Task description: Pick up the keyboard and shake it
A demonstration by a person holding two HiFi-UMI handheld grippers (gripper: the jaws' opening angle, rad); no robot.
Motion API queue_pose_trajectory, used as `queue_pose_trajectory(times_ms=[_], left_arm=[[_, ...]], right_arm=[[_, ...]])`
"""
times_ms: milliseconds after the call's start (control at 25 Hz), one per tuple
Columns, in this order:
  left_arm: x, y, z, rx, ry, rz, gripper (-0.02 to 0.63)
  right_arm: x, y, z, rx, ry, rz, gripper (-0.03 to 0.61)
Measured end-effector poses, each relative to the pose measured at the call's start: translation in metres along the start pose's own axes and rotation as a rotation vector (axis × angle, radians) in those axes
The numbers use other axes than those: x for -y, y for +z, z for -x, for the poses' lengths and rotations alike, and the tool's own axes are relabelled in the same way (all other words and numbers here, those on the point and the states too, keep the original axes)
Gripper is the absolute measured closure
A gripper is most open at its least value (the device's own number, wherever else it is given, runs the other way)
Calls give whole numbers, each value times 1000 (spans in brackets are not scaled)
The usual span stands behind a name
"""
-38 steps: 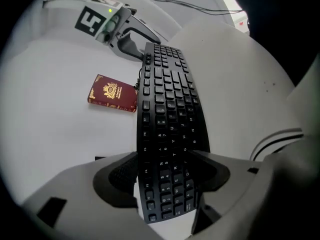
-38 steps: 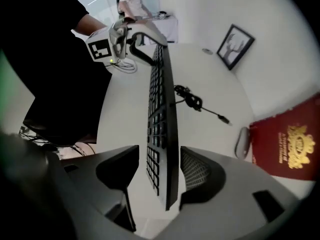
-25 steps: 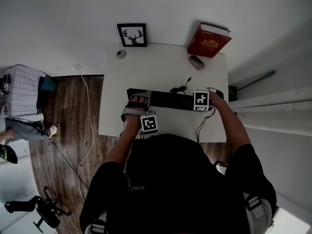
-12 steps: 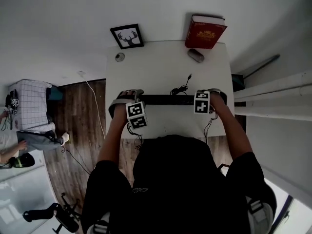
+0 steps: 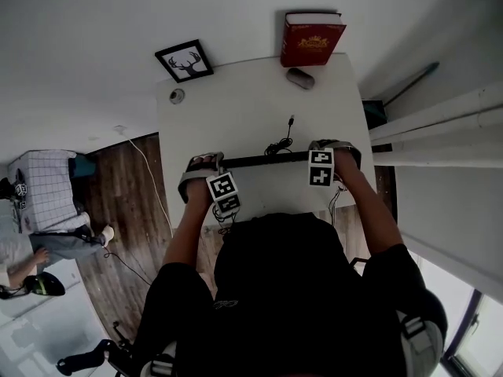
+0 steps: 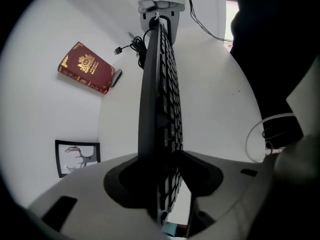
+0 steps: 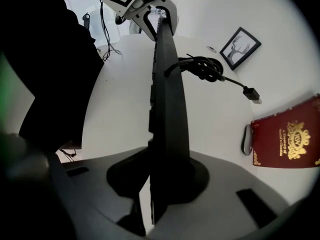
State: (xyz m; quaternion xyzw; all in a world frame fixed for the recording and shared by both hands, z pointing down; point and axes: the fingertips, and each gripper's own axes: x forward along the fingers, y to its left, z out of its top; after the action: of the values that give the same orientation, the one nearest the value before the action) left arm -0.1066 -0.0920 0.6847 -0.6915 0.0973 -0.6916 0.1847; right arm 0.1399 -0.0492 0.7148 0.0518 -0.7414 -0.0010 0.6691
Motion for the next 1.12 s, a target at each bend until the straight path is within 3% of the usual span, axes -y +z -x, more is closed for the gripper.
queue_pose_trajectory(times_ms=[160, 360, 520, 720, 960, 1120], left_arm=[[-2, 0, -2, 17, 92, -50, 438], [-2, 2, 4, 26, 124, -72, 467], [-36, 11, 29, 55, 268, -61, 477], [-96, 29, 76, 115, 404, -54, 526], [-188, 62, 169, 174, 625, -111, 535], [-232, 79, 237, 188, 748, -107, 540]], right_arm=[[-4, -1, 0, -12, -20, -55, 495], [-6, -5, 2, -51, -108, -62, 497], [18, -14, 33, -109, -306, -77, 497], [72, -33, 122, -214, -612, -76, 495], [106, -56, 257, -281, -869, -112, 497], [111, -65, 341, -341, -1017, -141, 497]])
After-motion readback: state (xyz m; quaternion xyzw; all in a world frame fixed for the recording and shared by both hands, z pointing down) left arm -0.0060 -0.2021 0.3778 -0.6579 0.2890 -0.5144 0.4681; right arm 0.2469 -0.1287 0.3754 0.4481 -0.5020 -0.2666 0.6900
